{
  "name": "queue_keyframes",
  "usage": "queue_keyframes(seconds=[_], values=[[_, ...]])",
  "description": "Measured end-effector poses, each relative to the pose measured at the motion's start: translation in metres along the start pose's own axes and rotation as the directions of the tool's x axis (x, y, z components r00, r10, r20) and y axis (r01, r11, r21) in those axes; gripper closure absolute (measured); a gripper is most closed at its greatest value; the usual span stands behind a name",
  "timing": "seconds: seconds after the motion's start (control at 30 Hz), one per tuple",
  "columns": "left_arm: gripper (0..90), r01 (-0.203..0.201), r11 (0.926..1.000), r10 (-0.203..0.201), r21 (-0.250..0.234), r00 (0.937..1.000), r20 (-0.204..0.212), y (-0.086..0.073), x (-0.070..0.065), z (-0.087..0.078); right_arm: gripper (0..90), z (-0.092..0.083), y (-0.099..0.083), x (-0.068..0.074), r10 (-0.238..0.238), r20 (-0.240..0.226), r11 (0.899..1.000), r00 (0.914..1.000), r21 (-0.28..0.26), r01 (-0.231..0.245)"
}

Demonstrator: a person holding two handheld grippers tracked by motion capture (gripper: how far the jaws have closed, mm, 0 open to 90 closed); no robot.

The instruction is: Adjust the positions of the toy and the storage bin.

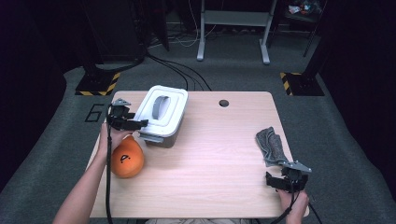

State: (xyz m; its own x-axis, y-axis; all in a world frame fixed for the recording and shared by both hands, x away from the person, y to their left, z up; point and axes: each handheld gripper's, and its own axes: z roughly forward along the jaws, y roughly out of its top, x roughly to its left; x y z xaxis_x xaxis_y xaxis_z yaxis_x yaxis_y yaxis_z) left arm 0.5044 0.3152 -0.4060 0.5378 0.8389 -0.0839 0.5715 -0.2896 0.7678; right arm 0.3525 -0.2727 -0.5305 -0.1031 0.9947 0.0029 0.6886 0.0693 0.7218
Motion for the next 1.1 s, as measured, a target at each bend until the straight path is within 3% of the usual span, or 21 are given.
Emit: queue_keyframes(seconds=[0.17, 0.67, 0.83, 0.9, 0.93, 1.1], values=[[24.0, 0.006, 1.0000, -0.005, 0.001, 1.0000, -0.002, -0.001, -0.006, 0.000, 0.0, 0.000, 0.000, 0.000, 0.000, 0.000, 1.000, 1.0000, 0.000, 0.000], [21.3, -0.053, 0.9979, 0.055, 0.038, 0.9976, -0.042, 0.004, -0.041, 0.002, 0.0, 0.000, 0.000, 0.000, 0.000, 0.000, 1.000, 1.0000, -0.001, 0.000], [20.2, -0.053, 0.9977, 0.055, 0.043, 0.9976, -0.042, 0.004, -0.049, 0.004, 0.0, 0.000, 0.000, 0.000, 0.000, 0.000, 1.000, 1.0000, 0.000, 0.000], [20.0, -0.072, 0.9956, 0.074, 0.060, 0.9966, -0.036, 0.005, -0.050, 0.004, 0.0, 0.000, 0.000, 0.000, 0.000, 0.000, 1.000, 1.0000, 0.000, 0.000], [19.7, -0.054, 0.9973, 0.056, 0.050, 0.9976, -0.042, 0.005, -0.052, 0.005, 0.0, 0.000, 0.000, 0.000, 0.000, 0.000, 1.000, 1.0000, 0.000, 0.000], [19.3, -0.056, 0.9973, 0.058, 0.048, 0.9976, -0.039, 0.006, -0.059, 0.007, 0.0, 0.000, 0.000, 0.000, -0.001, 0.000, 1.000, 1.0000, 0.000, 0.001]])
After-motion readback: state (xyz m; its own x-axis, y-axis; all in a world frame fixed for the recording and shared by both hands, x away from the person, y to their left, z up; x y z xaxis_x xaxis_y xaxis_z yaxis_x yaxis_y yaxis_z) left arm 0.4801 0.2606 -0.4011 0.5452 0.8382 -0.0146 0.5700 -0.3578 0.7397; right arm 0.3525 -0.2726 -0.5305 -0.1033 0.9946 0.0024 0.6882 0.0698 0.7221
